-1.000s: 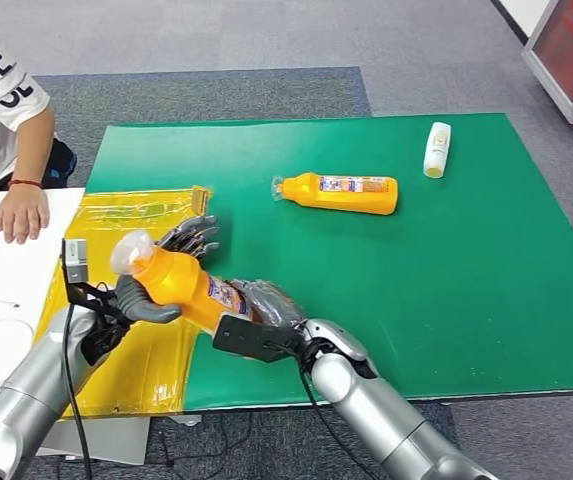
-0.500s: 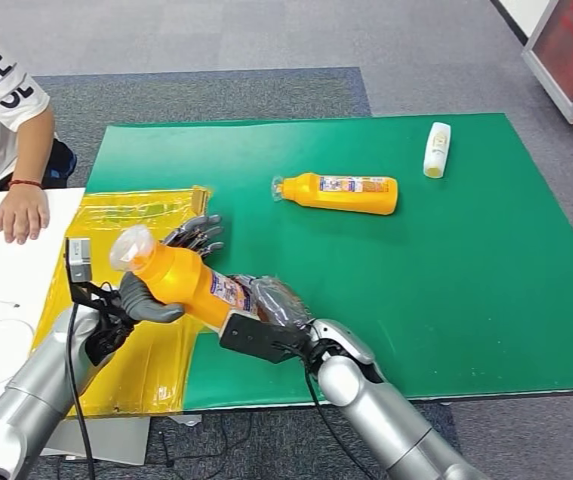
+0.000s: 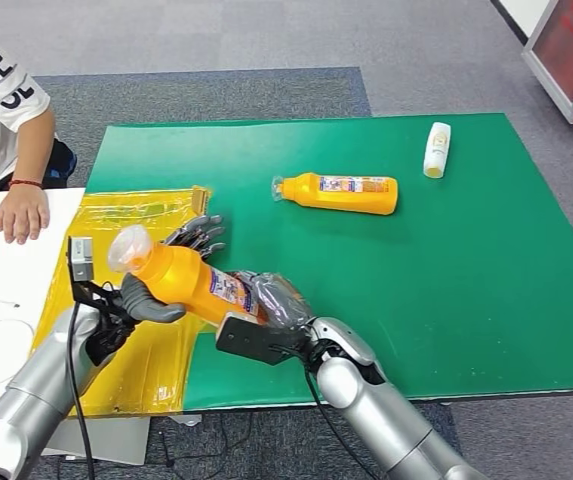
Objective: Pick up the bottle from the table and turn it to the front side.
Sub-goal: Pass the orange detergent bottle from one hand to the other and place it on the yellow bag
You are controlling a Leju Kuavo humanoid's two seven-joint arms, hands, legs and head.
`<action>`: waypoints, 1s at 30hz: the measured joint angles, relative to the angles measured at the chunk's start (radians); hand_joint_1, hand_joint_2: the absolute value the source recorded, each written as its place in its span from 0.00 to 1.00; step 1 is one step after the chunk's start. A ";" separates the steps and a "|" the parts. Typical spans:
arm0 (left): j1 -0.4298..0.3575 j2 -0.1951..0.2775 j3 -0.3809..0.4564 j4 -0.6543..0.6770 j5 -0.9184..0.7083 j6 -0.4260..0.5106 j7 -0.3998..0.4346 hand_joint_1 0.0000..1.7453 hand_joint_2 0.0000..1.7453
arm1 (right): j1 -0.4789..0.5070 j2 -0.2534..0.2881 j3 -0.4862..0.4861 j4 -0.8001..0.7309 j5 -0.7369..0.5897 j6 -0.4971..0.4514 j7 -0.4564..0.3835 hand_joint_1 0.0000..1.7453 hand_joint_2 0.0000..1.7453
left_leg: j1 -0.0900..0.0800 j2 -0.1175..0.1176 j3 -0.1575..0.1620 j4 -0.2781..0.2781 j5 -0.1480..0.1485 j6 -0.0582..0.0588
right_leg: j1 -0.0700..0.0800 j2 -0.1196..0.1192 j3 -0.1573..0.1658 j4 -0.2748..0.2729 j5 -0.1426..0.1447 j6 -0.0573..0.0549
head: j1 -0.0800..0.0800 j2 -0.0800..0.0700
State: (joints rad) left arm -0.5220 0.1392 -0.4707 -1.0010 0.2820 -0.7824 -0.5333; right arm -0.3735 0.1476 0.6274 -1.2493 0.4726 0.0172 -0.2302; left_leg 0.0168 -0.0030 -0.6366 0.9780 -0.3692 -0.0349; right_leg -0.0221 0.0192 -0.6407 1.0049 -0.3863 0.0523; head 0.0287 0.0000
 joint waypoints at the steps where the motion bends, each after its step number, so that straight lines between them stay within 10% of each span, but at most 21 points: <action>1: 0.000 -0.001 0.000 0.000 0.002 0.000 0.001 0.00 1.00 | 0.000 0.000 0.001 0.000 0.005 -0.001 0.002 1.00 1.00 | 0.000 0.000 0.000 0.000 0.000 0.000 | 0.000 0.000 0.000 0.000 0.000 0.000 | 0.000 0.000; 13: -0.004 -0.019 0.000 0.000 0.012 -0.002 0.016 0.05 1.00 | -0.008 0.001 0.024 0.004 0.021 0.000 0.017 1.00 1.00 | 0.000 0.000 0.000 0.000 0.000 0.000 | 0.000 0.000 0.000 0.000 0.000 0.000 | 0.000 0.000; 17: -0.007 -0.022 -0.001 0.001 0.011 -0.002 0.016 0.95 1.00 | -0.016 0.001 0.026 0.011 0.021 0.000 0.021 1.00 1.00 | 0.000 0.000 0.000 0.000 0.000 0.000 | 0.000 0.000 0.000 0.000 0.000 0.000 | 0.000 0.000; 18: -0.007 -0.023 -0.001 0.001 0.011 -0.002 0.016 1.00 1.00 | -0.018 0.001 0.026 0.013 0.021 -0.001 0.023 1.00 1.00 | 0.000 0.000 0.000 0.000 0.000 0.000 | 0.000 0.000 0.000 0.000 0.000 0.000 | 0.000 0.000; 30: -0.006 -0.029 -0.002 0.001 0.017 0.015 0.023 1.00 1.00 | -0.024 0.004 0.023 0.016 0.055 -0.044 0.040 1.00 1.00 | 0.000 0.000 0.000 0.000 0.000 0.000 | 0.000 0.000 0.000 0.000 0.000 0.000 | 0.000 0.000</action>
State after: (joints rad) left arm -0.5285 0.1105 -0.4723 -1.0003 0.2995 -0.7671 -0.5108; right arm -0.3970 0.1517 0.6504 -1.2336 0.5275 -0.0268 -0.1905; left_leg 0.0168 -0.0030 -0.6366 0.9780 -0.3692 -0.0349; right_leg -0.0221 0.0192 -0.6409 1.0049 -0.3863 0.0523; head 0.0286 0.0000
